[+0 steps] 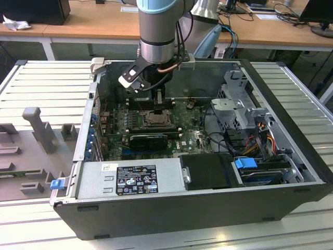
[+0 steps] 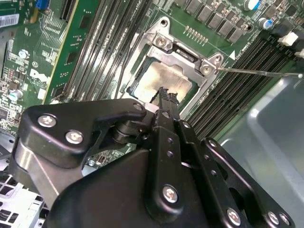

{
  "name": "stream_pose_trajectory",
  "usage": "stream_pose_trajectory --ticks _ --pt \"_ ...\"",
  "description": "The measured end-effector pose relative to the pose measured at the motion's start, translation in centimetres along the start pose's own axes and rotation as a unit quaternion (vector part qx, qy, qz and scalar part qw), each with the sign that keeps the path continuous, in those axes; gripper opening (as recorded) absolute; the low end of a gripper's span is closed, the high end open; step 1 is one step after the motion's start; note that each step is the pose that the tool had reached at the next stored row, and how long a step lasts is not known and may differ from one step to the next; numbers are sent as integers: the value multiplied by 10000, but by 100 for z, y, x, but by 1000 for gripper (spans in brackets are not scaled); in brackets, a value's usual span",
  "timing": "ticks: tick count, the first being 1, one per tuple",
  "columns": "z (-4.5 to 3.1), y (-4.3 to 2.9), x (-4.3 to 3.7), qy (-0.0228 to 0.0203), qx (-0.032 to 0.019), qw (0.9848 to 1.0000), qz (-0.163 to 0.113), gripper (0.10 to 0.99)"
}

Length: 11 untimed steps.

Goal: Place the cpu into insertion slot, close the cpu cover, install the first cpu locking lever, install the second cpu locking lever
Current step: 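Close the cpu cover, then install the first cpu locking lever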

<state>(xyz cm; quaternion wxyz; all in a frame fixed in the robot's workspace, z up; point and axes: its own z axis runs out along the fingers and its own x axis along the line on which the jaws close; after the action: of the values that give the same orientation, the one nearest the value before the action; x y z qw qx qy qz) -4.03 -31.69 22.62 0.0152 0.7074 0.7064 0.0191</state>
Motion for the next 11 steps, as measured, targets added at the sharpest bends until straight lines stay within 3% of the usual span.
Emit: stream_pose_trajectory --ticks 11 --pt "-13 -4 0 0 0 10000 0 106"
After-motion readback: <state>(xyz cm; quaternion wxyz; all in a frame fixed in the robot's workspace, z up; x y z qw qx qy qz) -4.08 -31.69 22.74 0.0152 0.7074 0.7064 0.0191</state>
